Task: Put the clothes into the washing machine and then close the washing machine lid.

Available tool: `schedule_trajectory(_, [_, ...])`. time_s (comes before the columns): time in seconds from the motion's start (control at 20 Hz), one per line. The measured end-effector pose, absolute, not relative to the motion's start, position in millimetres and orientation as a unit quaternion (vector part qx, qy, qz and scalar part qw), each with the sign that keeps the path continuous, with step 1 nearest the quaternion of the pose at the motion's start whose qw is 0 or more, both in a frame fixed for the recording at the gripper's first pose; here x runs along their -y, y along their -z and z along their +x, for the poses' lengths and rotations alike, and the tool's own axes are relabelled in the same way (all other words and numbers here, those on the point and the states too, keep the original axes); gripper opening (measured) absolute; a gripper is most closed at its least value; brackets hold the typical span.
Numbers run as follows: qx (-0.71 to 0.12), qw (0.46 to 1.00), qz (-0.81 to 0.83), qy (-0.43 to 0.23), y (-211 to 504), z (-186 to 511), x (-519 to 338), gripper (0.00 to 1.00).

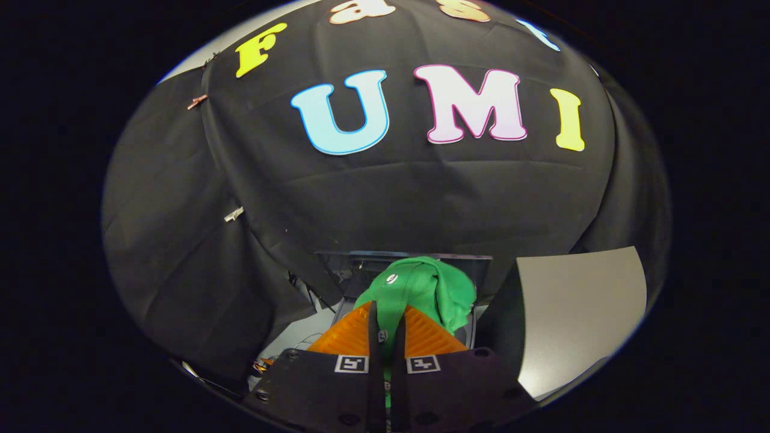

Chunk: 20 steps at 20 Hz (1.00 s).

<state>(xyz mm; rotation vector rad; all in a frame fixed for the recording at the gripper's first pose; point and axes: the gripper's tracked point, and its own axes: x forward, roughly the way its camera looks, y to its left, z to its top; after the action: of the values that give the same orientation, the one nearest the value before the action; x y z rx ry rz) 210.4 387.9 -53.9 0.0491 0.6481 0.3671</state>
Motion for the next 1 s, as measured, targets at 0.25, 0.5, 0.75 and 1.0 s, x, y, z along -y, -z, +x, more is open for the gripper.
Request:
schedule_trajectory(0.25, [-0.339, 0.923, 0.013, -0.181, 111.5, 218.2, -418.3, 0.08])
schedule_trajectory(0.5, [-0.368, 0.917, -0.014, -0.156, 178.8, 229.8, -418.5, 0.08])
schedule_trajectory(0.75, [-0.387, 0.912, -0.021, -0.138, 242.8, 244.4, -412.0, 0.08])
schedule_trajectory(1.0, [-0.404, 0.904, -0.033, -0.133, 293.6, 253.1, -406.7, 0.08])
